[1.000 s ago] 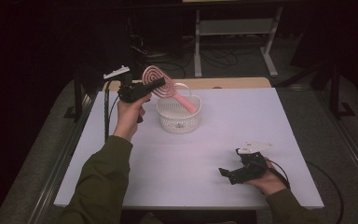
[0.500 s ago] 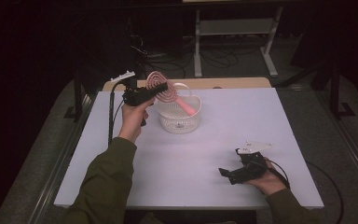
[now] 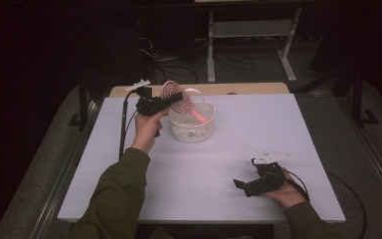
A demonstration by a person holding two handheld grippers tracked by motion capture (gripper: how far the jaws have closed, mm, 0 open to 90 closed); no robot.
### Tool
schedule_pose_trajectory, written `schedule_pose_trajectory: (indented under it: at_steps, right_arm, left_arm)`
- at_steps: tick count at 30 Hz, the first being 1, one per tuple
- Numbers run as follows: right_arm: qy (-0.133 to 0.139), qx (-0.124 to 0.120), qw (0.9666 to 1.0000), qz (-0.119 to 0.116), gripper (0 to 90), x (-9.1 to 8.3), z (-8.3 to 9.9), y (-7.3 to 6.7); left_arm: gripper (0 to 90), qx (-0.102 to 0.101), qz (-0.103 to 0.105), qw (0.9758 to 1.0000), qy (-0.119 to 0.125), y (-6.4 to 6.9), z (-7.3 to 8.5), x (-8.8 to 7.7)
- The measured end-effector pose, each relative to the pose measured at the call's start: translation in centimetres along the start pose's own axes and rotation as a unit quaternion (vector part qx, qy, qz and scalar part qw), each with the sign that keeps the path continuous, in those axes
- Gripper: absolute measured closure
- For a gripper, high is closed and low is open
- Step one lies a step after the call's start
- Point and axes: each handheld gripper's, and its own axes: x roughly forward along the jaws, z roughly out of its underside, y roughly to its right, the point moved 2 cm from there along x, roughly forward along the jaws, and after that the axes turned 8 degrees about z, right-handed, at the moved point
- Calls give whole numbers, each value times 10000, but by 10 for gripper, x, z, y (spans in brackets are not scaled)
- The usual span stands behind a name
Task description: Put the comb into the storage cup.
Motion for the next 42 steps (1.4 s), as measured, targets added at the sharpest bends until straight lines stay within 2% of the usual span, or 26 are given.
schedule_pose_trajectory:
  at_steps: [11,17,23,28,42]
  right_arm:
    - [8,-2,10000,-7,0,0,0,0]
    - [8,-4,10000,-7,0,0,0,0]
    - [8,-6,10000,-8,0,0,0,0]
    - [21,-1,10000,-8,0,0,0,0]
    - [1,-15,10000,-8,0,0,0,0]
  left_arm:
    - [642,-76,-81,9999,-57,-4,8,5]
    - [642,-10,-133,9998,-142,-5,11,6]
    - [641,-52,-149,9997,-172,-7,15,7]
    - [640,-87,-121,9998,-163,-10,16,6]
    - [619,-89,-213,9994,-243,-23,19,-1]
